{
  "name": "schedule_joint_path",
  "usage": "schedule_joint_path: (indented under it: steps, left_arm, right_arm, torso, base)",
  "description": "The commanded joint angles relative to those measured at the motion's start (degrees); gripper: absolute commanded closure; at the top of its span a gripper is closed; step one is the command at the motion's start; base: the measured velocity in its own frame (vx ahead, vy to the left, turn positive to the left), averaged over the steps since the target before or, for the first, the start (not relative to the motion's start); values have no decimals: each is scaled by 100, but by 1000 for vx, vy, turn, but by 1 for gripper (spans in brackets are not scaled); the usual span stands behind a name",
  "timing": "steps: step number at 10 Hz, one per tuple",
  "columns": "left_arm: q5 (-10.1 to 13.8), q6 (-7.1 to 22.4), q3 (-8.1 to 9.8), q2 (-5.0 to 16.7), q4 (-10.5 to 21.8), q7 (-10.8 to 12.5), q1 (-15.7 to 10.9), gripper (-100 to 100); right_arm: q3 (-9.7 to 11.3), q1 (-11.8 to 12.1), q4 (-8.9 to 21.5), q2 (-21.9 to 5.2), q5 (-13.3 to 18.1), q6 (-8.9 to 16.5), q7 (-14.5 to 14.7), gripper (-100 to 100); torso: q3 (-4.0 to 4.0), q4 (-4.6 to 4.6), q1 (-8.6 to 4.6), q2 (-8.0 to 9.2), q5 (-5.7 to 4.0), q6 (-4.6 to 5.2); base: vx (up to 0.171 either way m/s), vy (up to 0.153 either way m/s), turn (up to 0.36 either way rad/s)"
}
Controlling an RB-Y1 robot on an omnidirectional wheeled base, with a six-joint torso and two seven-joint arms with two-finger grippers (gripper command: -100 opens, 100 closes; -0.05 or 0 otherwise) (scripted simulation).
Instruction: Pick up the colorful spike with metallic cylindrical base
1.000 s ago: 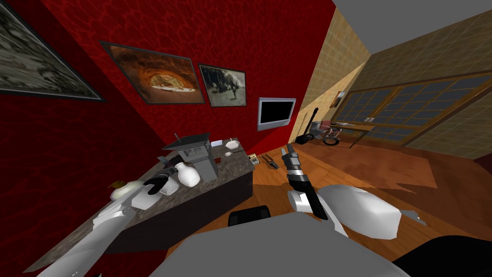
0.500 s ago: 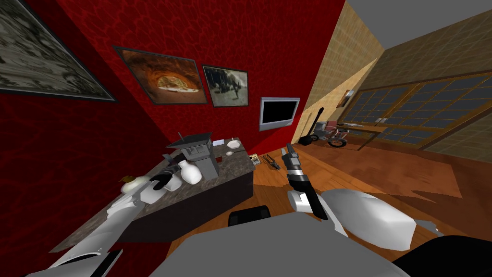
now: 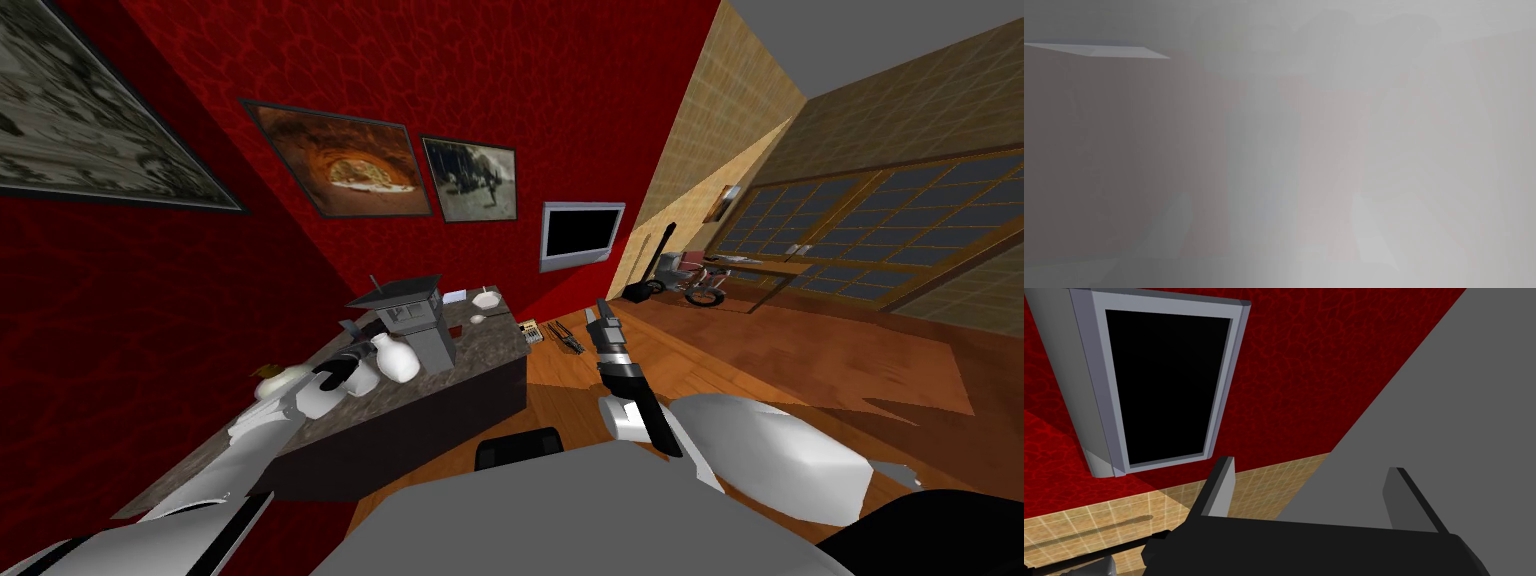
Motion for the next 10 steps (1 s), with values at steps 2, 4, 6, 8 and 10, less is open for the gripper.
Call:
schedule_joint_path:
  steps: [2,4,6,8,10]
  left_arm:
    - [-35,-360,-162,-49,558,-135,-507,-100]
    - [-62,-674,-326,-89,966,-253,-832,-100]
    - [-62,-705,-326,-89,1402,-253,-1118,-100]
    - [-89,-1016,-490,-128,1496,-372,-1376,-100]
    - [-89,-1050,-490,-128,1833,-372,-1664,-100]
  right_arm:
    - [0,1,0,0,0,0,0,0]
    - [0,0,0,0,0,0,0,0]
    - [0,0,0,0,0,0,0,0]
    - [0,0,0,0,0,0,0,0]
    - [0,0,0,0,0,0,0,0]
  torso:
    - [0,0,-8,0,-2,-2]
    - [1,1,-13,1,-4,1]
    - [0,0,-18,-1,-5,2]
    - [2,1,-14,3,-3,-3]
    - [1,1,-12,0,-4,3]
  base:
    - [-7,-27,128]
    - [-6,-30,62]
    - [-1,-29,38]
    - [-9,-32,121]
    - [-2,-11,-16]
